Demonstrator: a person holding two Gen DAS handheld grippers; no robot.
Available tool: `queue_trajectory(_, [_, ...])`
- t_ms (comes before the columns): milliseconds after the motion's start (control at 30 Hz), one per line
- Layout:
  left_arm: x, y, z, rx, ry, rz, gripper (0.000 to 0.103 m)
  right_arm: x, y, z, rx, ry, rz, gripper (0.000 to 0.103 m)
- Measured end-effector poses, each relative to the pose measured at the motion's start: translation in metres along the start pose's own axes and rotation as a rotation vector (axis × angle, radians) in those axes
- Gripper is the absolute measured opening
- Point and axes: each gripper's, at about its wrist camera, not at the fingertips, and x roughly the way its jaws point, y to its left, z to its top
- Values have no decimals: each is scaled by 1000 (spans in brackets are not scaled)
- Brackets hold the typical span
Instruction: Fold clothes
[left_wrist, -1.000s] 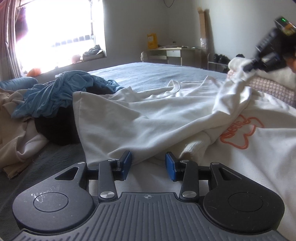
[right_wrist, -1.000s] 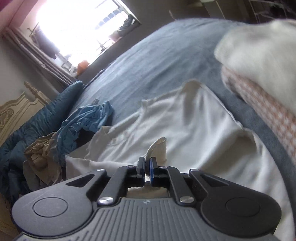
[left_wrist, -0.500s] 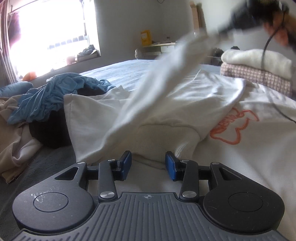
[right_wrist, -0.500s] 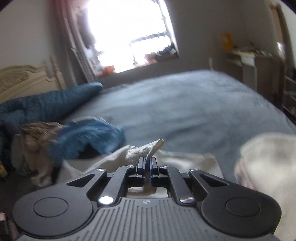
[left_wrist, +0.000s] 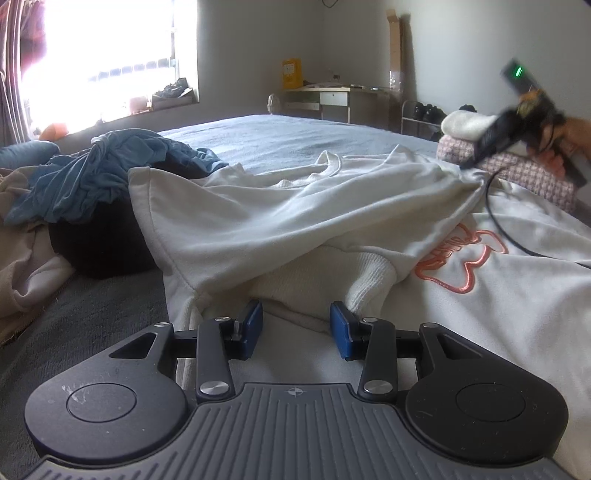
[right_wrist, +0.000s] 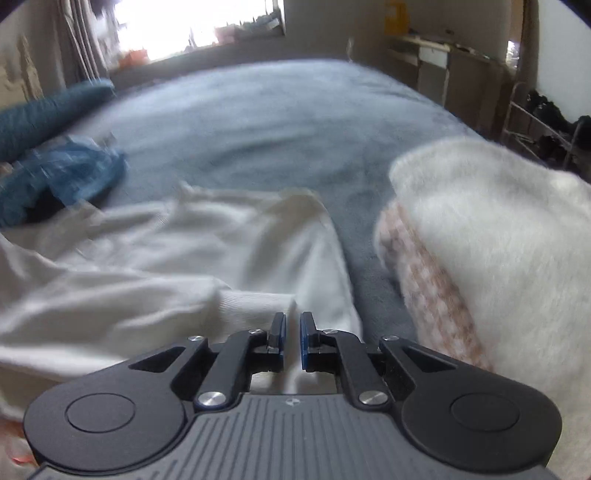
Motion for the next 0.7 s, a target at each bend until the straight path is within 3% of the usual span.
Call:
queue_trajectory(67, [-4,3,-1,-12,1,-9,40,5,2,-7,-40,-5,-74,8])
queue_trajectory(133, [-11,6,-2,-17,-6,-13,40,-14,2,-8,-2,-77,-46,10])
queue_trajectory(200, [-21,8,-2,-11,-21,10,40,-38,7,-8,2,-153,14,11])
queue_trajectory(300, [-32,11,-2,-5,-43,70,40,-74,36,-16,-102,-248,111,17])
queue_trajectory(433, [-25,12,2,-9,-47,128,40,-101,89,-27,-245,-287,202,20])
queue_trajectory(567, [-5,4,4,43,-26,225,40,-123,118,-43,-289,-296,287,20])
queue_trajectory(667, [2,2,4,62,-14,300,27,-139,128,-56,-313,-310,303,20])
queue_trajectory(700, [2,3,4,55,-12,322,16,-143,129,-60,-322,-317,298,20])
